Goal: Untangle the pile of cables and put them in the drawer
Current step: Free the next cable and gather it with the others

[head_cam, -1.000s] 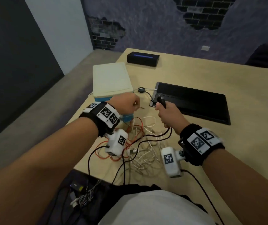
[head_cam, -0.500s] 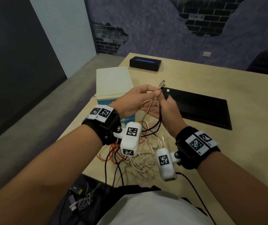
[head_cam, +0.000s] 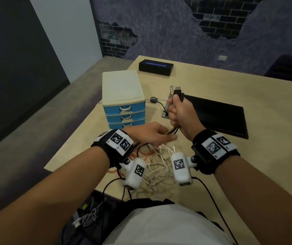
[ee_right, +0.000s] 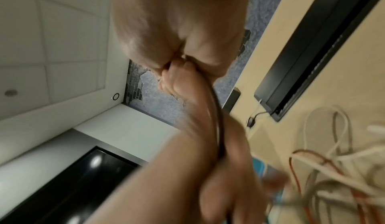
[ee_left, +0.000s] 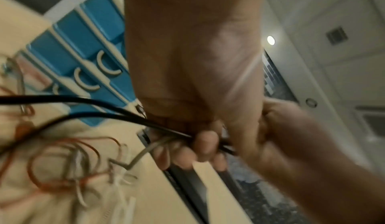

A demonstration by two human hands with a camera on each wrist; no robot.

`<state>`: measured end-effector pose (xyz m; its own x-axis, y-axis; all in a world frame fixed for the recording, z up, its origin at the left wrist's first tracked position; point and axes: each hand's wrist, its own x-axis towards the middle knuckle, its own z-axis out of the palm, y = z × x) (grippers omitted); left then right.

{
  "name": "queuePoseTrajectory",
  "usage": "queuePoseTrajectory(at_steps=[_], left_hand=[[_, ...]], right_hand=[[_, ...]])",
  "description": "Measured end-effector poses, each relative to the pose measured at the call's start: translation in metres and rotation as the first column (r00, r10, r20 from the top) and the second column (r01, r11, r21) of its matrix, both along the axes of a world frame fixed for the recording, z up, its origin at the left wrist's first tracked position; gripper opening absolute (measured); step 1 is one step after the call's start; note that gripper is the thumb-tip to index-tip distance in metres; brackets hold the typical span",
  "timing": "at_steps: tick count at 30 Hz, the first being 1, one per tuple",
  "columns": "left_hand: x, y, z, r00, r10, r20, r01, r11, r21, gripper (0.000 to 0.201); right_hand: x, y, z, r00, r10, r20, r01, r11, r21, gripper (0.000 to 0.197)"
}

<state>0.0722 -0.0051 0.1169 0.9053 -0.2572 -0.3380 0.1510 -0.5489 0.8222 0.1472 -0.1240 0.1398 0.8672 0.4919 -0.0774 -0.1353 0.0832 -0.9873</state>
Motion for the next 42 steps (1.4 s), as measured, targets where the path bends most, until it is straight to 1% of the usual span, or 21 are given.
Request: queuePoseTrajectory(at_steps=[2,6,7,10,13,15,17,19,21,23,24,25,28,29,31,33,34,36,38,40,42], left_hand=[[0.002,0.013,-0.018,0.999,0.007,-0.045,-0.001,0.991,0.135,0.046],[-0.003,0.036,-0.046,0.987,0.141,-0.073,-0.122,0.969,0.214,0.052],[-0.004,0.039,-0.050,0.984,0.162,-0.070,-0.142,0.963,0.230,0.048],[-0.015,0.046,-0.057,0.987,0.156,-0.041,-0.134,0.933,0.333,0.044],[-0.032,0.052,-0.065,0.988,0.155,-0.027,-0.132,0.912,0.389,0.027],[-0.032,0.050,-0.059,0.989,0.146,0.025,-0.144,0.911,0.385,0.027],[-0.019,0.048,-0.052,0.992,0.106,0.067,-0.124,0.916,0.381,0.035],[-0.006,0.042,-0.045,0.994,0.081,0.079,-0.103,0.934,0.341,0.039],[0.001,0.036,-0.036,0.992,0.052,0.112,-0.087,0.939,0.333,0.040],[0.004,0.031,-0.027,0.988,0.019,0.150,-0.069,0.939,0.337,0.035],[0.004,0.030,-0.024,0.987,0.010,0.162,-0.062,0.945,0.322,0.031],[0.004,0.031,-0.021,0.984,0.005,0.180,-0.059,0.952,0.300,0.029],[0.000,0.033,-0.016,0.983,-0.005,0.182,-0.035,0.975,0.217,0.028],[-0.001,0.032,-0.015,0.982,0.010,0.189,-0.043,0.984,0.174,0.028],[-0.002,0.030,-0.014,0.976,0.122,0.181,-0.128,0.991,0.023,0.029],[-0.001,0.029,-0.014,0.961,0.229,0.154,-0.213,0.970,-0.115,0.030],[-0.001,0.030,-0.017,0.958,0.247,0.144,-0.229,0.965,-0.128,0.029],[-0.005,0.034,-0.028,0.965,0.236,0.118,-0.229,0.971,-0.066,0.033],[-0.012,0.040,-0.045,0.970,0.220,0.105,-0.228,0.971,0.070,0.043],[-0.018,0.046,-0.063,0.969,0.234,0.083,-0.246,0.954,0.170,0.036],[-0.024,0.053,-0.079,0.975,0.218,0.050,-0.224,0.943,0.248,0.027]], right_hand=[[0.003,-0.004,0.000,0.996,-0.025,0.086,0.033,0.995,-0.097,0.031],[0.012,-0.017,-0.007,0.953,-0.056,0.297,0.131,0.962,-0.238,0.031],[0.014,-0.021,-0.010,0.931,-0.059,0.361,0.165,0.949,-0.270,0.030],[0.015,-0.032,-0.009,0.868,-0.126,0.480,0.281,0.922,-0.267,0.026],[0.022,-0.049,0.004,0.767,-0.156,0.622,0.386,0.886,-0.255,0.022],[0.025,-0.056,0.007,0.741,-0.045,0.670,0.379,0.852,-0.361,0.021],[0.023,-0.052,0.003,0.735,0.186,0.652,0.298,0.775,-0.558,0.026],[0.014,-0.042,-0.006,0.731,0.407,0.548,0.152,0.685,-0.712,0.033],[0.005,-0.033,-0.015,0.697,0.573,0.431,0.009,0.594,-0.804,0.054],[0.000,-0.028,-0.027,0.664,0.671,0.331,-0.084,0.507,-0.858,0.076],[-0.001,-0.026,-0.032,0.651,0.697,0.302,-0.111,0.481,-0.870,0.076],[0.000,-0.025,-0.038,0.644,0.705,0.295,-0.124,0.478,-0.870,0.068],[0.003,-0.023,-0.044,0.644,0.671,0.367,-0.099,0.549,-0.830,0.029],[0.005,-0.023,-0.041,0.644,0.654,0.397,-0.083,0.575,-0.814,0.025],[0.007,-0.023,-0.035,0.668,0.606,0.433,-0.069,0.630,-0.774,0.025],[0.011,-0.024,-0.027,0.717,0.528,0.455,-0.048,0.689,-0.724,0.023],[0.015,-0.024,-0.023,0.745,0.478,0.466,-0.023,0.716,-0.698,0.023],[0.024,-0.029,-0.015,0.813,0.342,0.472,0.026,0.787,-0.616,0.023],[0.031,-0.036,-0.007,0.875,0.189,0.446,0.073,0.859,-0.508,0.022],[0.032,-0.040,-0.002,0.911,0.099,0.401,0.107,0.882,-0.460,0.019],[0.033,-0.043,-0.004,0.946,-0.026,0.323,0.164,0.899,-0.406,0.010]])
